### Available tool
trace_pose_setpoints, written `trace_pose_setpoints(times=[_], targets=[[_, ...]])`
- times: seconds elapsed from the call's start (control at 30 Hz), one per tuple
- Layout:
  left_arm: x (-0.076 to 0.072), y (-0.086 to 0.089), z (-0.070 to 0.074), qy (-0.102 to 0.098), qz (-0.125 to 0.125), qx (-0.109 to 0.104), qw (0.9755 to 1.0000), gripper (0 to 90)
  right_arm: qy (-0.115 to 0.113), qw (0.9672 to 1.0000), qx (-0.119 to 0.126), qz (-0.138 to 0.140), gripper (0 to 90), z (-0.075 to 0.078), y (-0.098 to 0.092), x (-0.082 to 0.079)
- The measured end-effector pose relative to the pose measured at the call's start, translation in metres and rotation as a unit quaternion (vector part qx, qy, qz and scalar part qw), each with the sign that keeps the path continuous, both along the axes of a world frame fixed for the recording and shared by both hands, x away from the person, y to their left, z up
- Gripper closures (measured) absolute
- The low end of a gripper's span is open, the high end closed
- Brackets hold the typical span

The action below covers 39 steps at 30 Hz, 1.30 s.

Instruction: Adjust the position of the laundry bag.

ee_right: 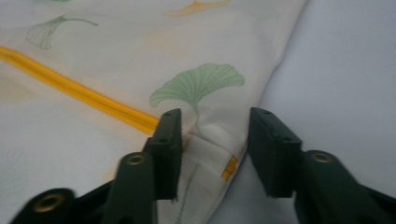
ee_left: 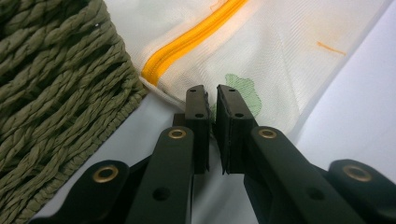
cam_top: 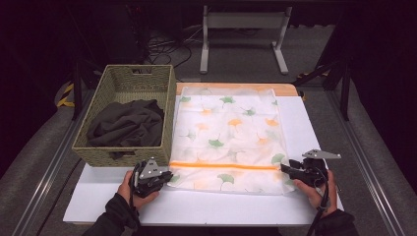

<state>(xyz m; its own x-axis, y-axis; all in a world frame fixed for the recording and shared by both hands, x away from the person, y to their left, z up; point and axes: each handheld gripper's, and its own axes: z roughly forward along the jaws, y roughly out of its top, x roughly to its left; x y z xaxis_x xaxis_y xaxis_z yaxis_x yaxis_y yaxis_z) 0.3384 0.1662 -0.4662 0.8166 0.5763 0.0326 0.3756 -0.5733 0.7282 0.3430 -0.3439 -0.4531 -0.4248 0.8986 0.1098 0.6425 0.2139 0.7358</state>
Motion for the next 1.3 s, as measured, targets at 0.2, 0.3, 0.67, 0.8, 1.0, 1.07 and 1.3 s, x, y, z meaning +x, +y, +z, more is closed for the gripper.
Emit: trace_pose_setpoints(times=[0.2,0.3,0.67,0.8,1.0,1.07,1.3], targets=[[-0.001,-0.001,0.0,-0.001,0.0,0.001,1.0,83.5,0.013,0.999,0.038,0.021,80.8,-0.001,-0.006,0.001],[-0.001,-0.001,0.0,-0.001,0.0,0.001,1.0,83.5,0.015,0.997,0.072,0.026,82.2,0.002,-0.012,0.0],[-0.002,-0.005,0.006,-0.01,-0.01,0.0,0.9999,75.7,0.005,0.9935,0.105,0.045,84.3,0.012,-0.018,-0.007],[-0.007,-0.025,0.021,-0.031,-0.047,-0.024,0.9981,62.5,-0.011,0.9938,0.101,0.044,84.1,0.019,-0.014,-0.009],[-0.004,-0.085,0.039,-0.038,-0.137,-0.054,0.9885,45.4,-0.034,0.994,0.09,0.052,84.0,0.028,-0.007,-0.012],[0.001,-0.11,0.039,-0.036,-0.159,-0.057,0.9849,43.6,-0.033,0.9938,0.091,0.054,84.1,0.028,-0.006,-0.012],[0.017,-0.185,0.04,-0.019,-0.213,-0.051,0.9756,48.7,-0.036,0.9929,0.095,0.062,84.2,0.028,-0.004,-0.01]])
